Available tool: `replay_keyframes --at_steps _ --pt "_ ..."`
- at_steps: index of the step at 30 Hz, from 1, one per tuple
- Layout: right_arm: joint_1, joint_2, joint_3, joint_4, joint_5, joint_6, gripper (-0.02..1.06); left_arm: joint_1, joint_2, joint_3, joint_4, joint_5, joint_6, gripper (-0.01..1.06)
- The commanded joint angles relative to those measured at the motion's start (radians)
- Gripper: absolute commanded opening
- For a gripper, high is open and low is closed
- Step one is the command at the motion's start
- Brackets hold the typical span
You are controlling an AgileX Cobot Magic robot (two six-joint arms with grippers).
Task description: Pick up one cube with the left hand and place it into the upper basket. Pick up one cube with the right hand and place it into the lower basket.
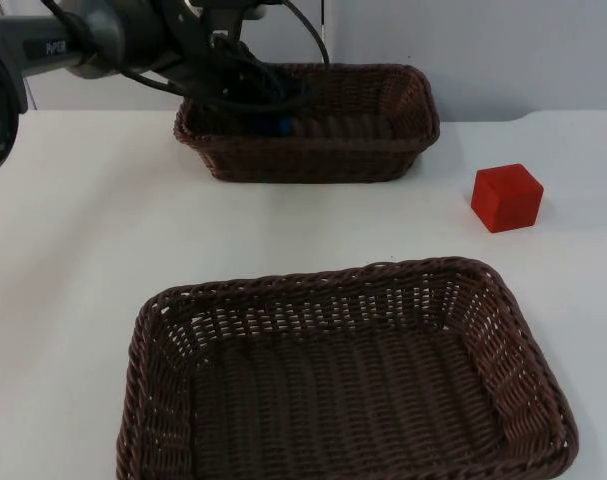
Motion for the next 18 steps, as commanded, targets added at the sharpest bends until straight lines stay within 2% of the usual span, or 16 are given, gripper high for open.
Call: replay_keyframes --at_steps 1,5,13,15,18 --pt "-0.007 -0.003 0.001 -0.005 -0.005 -0.001 1.05 0.001 -0.001 -0.006 0.009 -0.002 -0.007 0.12" --pt "-0.007 -0.003 0.001 -0.005 -0.005 -0.001 1.05 0.001 -0.001 -0.006 0.013 0.002 -0.007 0.17" --pt "-0.007 -0.003 0.001 -0.005 -0.005 -0.001 1.05 0.001 -0.001 -0.006 0.013 0.035 -0.007 0.19" --pt "-0.007 -0.003 0.001 -0.005 -0.005 -0.001 1.05 0.001 -0.001 -0.006 0.013 0.044 -0.007 0.30" --pt "-0.007 -0.003 0.001 -0.005 -0.005 -0.001 1.05 0.001 -0.001 -0.006 0.006 0.046 -0.007 0.55"
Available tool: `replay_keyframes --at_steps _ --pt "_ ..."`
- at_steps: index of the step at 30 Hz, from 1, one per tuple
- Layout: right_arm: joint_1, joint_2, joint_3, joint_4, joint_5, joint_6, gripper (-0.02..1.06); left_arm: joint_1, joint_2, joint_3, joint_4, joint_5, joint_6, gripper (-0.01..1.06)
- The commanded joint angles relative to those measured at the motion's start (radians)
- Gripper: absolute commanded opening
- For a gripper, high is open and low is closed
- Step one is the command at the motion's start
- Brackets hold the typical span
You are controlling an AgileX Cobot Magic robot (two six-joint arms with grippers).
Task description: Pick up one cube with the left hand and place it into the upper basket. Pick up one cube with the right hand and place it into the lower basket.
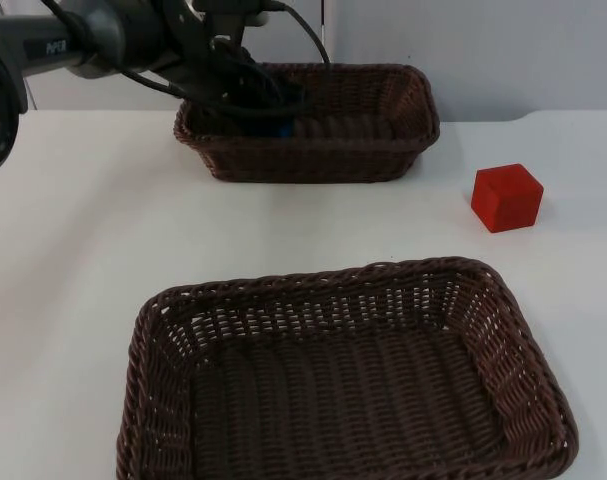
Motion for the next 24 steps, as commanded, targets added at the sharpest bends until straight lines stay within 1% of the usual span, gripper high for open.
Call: replay_keyframes --at_steps 1,2,4,5,6,8,14,15,17,19,20,22,24 --pt "-0.007 -0.003 0.001 -0.005 -0.005 0.002 1.05 0.001 -0.001 -0.006 -0.003 -0.002 -0.007 0.55" --pt "-0.007 -0.003 0.001 -0.005 -0.005 0.002 1.05 0.001 -0.001 -0.006 -0.012 -0.002 -0.007 0.64" --pt "-0.007 -0.003 0.001 -0.005 -0.005 0.002 1.05 0.001 -0.001 -0.006 -0.027 0.007 -0.007 0.77" --pt "-0.007 -0.003 0.001 -0.005 -0.005 0.002 1.05 0.001 -0.005 -0.006 -0.029 0.012 -0.007 0.82" --pt "-0.007 -0.003 0.001 -0.005 -0.005 0.002 1.05 0.001 -0.005 -0.006 -0.029 0.012 -0.007 0.82" --pt "-0.007 -0.003 0.001 -0.005 -0.005 0.002 1.05 0.001 -0.021 -0.008 -0.029 0.028 -0.007 0.87" --pt "-0.007 -0.003 0.001 -0.005 -0.005 0.002 1.05 0.001 -0.090 -0.009 -0.020 0.088 -0.007 0.87" --pt "-0.007 -0.003 0.001 -0.005 -0.005 0.002 1.05 0.001 -0.090 -0.009 -0.020 0.088 -0.007 0.87" --pt "-0.007 -0.003 0.001 -0.005 -0.005 0.002 1.05 0.001 -0.141 -0.010 -0.019 0.108 -0.007 0.87" --pt "-0.007 -0.003 0.001 -0.003 -0.005 0.002 1.05 0.001 -0.195 -0.010 -0.014 0.154 0.000 0.87" --pt "-0.007 -0.003 0.001 -0.003 -0.005 0.002 1.05 0.001 -0.195 -0.010 -0.014 0.154 0.000 0.87" --pt "-0.007 -0.003 0.001 -0.003 -0.005 0.002 1.05 0.001 -0.234 -0.010 -0.004 0.191 0.000 0.87" --pt "-0.007 -0.003 0.001 -0.003 -0.005 0.002 1.05 0.003 -0.276 -0.010 -0.004 0.241 0.000 0.87"
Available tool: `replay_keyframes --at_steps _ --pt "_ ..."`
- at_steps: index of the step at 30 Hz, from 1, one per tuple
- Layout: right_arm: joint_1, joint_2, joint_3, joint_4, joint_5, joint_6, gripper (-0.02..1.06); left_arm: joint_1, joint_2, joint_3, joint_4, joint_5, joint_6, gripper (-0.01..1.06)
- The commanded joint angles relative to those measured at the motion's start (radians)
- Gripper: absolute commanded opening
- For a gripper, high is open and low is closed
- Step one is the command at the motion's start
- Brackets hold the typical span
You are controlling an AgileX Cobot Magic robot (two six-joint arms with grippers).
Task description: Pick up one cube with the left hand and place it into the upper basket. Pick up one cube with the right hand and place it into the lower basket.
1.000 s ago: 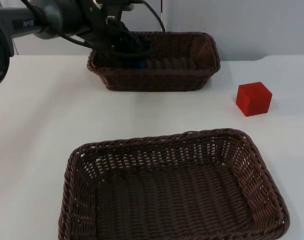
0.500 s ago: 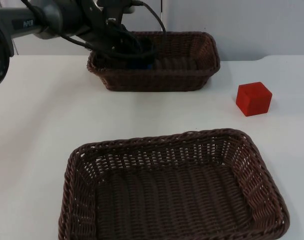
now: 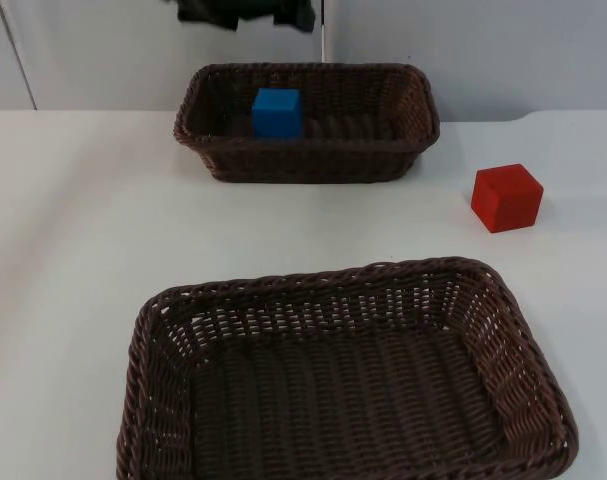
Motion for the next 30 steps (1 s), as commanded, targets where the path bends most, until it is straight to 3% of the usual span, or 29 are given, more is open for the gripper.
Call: replay_keyframes --at_steps 1,8,24,30 --pt "-0.007 -0.003 0.001 -0.003 -0.005 -0.001 1.05 0.007 -0.065 -0.009 0.005 0.061 0.002 0.87" --pt "-0.007 -0.003 0.001 -0.005 -0.005 -0.001 1.05 0.025 -0.142 -0.009 0.009 0.136 -0.026 0.87" --pt "-0.007 -0.003 0.001 -0.005 -0.005 -0.001 1.05 0.033 -0.197 -0.009 0.025 0.221 -0.124 0.87" --pt "-0.007 -0.003 0.001 -0.005 -0.005 -0.001 1.05 0.033 -0.238 -0.009 0.148 0.278 -0.226 0.87"
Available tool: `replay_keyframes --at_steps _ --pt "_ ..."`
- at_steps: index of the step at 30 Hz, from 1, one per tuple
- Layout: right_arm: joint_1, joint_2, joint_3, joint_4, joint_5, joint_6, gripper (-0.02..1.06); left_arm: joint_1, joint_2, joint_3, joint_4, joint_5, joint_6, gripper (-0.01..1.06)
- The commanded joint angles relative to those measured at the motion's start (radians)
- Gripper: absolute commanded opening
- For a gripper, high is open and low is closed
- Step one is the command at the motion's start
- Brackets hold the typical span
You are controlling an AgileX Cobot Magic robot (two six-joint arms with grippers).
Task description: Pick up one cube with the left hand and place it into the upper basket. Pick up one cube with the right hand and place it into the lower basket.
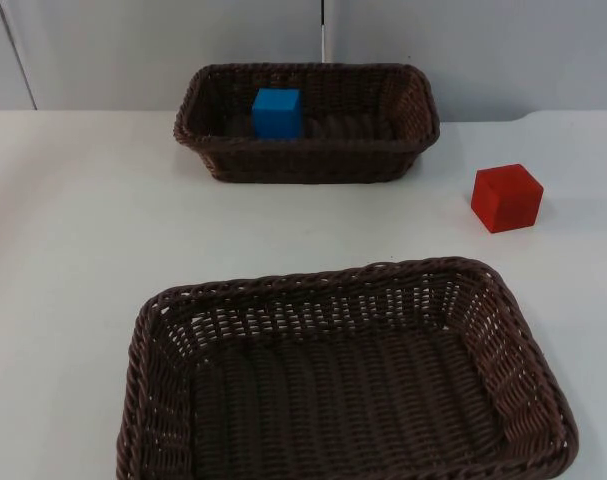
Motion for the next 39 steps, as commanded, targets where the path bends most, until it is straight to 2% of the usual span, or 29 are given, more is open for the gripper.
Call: replay_keyframes --at_steps 1,6,15,18,23,24,28,29,34,35,39 --pt "-0.007 -0.003 0.001 -0.005 -0.005 -0.001 1.05 0.003 -0.036 -0.007 0.116 0.054 -0.087 0.87" --pt "-0.007 -0.003 0.001 -0.005 -0.005 -0.001 1.05 0.003 -0.096 -0.007 0.246 0.129 -0.171 0.87" --pt "-0.007 -0.003 0.001 -0.005 -0.005 -0.001 1.05 0.003 -0.207 -0.003 0.292 0.204 -0.206 0.87" --pt "-0.007 -0.003 0.001 -0.005 -0.005 -0.001 1.05 0.003 -0.246 0.031 0.300 0.195 -0.218 0.87" --pt "-0.007 -0.003 0.001 -0.005 -0.005 -0.001 1.05 0.003 -0.366 0.227 0.310 0.146 -0.244 0.87" --pt "-0.007 -0.003 0.001 -0.005 -0.005 -0.001 1.05 0.003 -0.366 0.227 0.310 0.146 -0.244 0.87" --pt "-0.007 -0.003 0.001 -0.005 -0.005 -0.001 1.05 0.003 -0.507 0.495 0.310 0.016 -0.246 0.87" --pt "-0.007 -0.003 0.001 -0.005 -0.005 -0.001 1.05 0.003 -0.507 0.495 0.310 0.016 -0.246 0.87" --pt "-0.007 -0.003 0.001 -0.005 -0.005 -0.001 1.05 0.003 -0.710 0.840 0.305 -0.210 -0.253 0.87" --pt "-0.007 -0.003 0.001 -0.005 -0.005 -0.001 1.05 0.003 -0.710 0.840 0.305 -0.210 -0.253 0.87" --pt "-0.007 -0.003 0.001 -0.005 -0.005 -0.001 1.05 0.003 -0.870 1.095 0.305 -0.344 -0.253 0.87"
